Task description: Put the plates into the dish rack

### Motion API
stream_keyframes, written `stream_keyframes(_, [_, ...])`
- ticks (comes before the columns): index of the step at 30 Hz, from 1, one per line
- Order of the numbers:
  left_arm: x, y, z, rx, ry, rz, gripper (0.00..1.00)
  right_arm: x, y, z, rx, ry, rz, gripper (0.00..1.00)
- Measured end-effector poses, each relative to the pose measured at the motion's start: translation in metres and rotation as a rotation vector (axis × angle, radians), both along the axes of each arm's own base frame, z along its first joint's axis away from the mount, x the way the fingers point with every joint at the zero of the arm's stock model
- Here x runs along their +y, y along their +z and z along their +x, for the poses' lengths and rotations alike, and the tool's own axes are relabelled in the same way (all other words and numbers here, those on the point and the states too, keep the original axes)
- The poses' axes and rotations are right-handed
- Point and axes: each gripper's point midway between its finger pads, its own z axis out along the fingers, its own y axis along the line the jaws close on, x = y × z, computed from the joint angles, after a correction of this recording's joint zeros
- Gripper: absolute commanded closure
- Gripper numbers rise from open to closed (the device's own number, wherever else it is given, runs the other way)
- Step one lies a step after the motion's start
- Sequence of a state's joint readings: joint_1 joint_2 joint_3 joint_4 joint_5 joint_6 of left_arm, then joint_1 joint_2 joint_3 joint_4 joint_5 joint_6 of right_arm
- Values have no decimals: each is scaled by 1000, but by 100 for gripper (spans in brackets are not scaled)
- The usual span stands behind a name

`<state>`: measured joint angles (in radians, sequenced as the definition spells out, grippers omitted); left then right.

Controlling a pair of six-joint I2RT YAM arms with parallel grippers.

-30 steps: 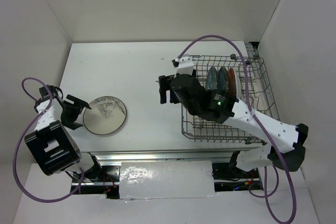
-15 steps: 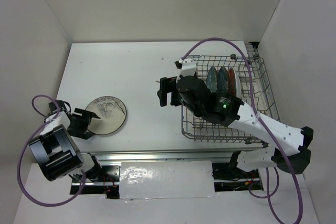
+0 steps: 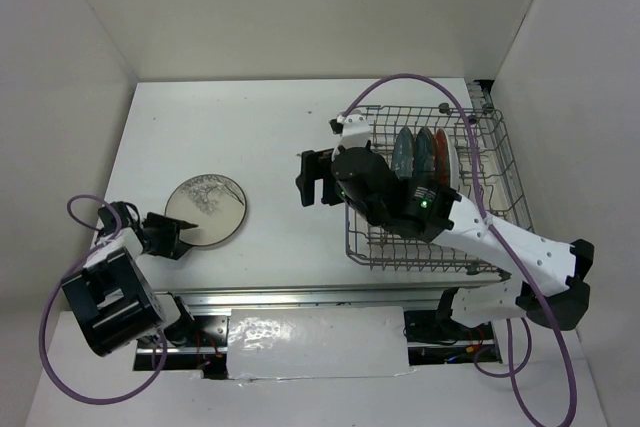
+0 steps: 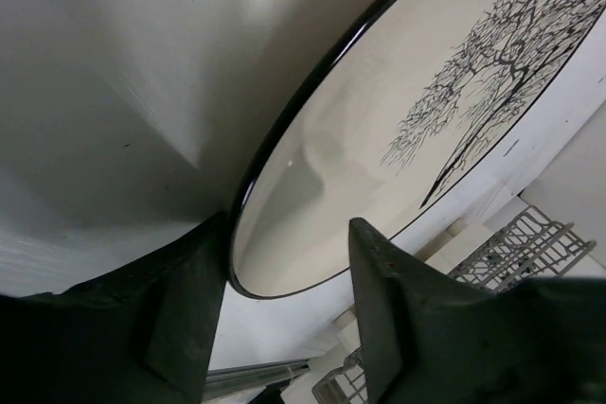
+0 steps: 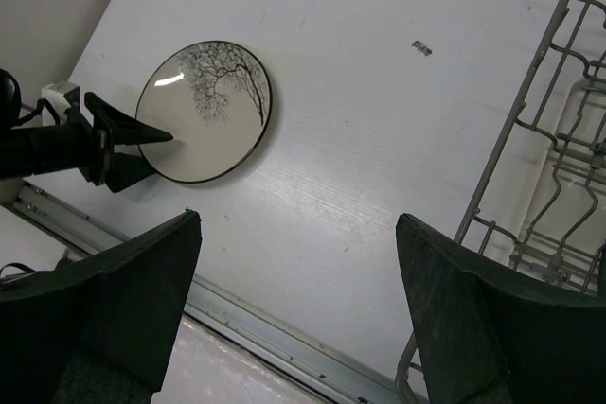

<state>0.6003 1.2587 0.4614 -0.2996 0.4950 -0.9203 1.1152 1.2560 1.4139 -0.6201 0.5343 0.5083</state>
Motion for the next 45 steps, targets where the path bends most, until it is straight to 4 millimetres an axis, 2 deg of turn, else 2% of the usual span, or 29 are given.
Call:
stream_keyframes(4, [0,-2,-2,-18,22,18,55,2,-3,0,4,2,-9,10])
stream_keyframes(5, [1,-2,-2,-19,26,24,56,3,-3,0,4,2,-11,10])
stream_keyframes(11, [6,9,4,-71,32,66,86,6,-3,3,4,-3,-17,10])
stream_keyframes(14, [7,21,12,-126,16,73,100,8,-5,4,7,-3,-25,10])
stream_keyframes(20, [12,37,21,-159,-10,101,100,10,-11,6,13,-6,-49,10])
stream_keyframes(24, [15,48,27,-166,-48,126,100,15,-7,10,10,-5,-68,9])
stream_keyframes(29, [13,58,33,-172,-122,180,100,35,-5,13,26,32,-70,9])
stream_keyframes(34, [8,72,37,-209,-193,197,100,58,-24,16,79,87,-99,9])
stream_keyframes(38, [6,94,44,-264,-261,213,100,69,-42,17,134,138,-117,8])
stream_keyframes(40, [5,111,50,-311,-308,223,100,73,-45,15,177,200,-102,7])
stream_keyframes(45, [-4,159,64,-477,-432,236,100,61,-44,36,218,216,-69,5])
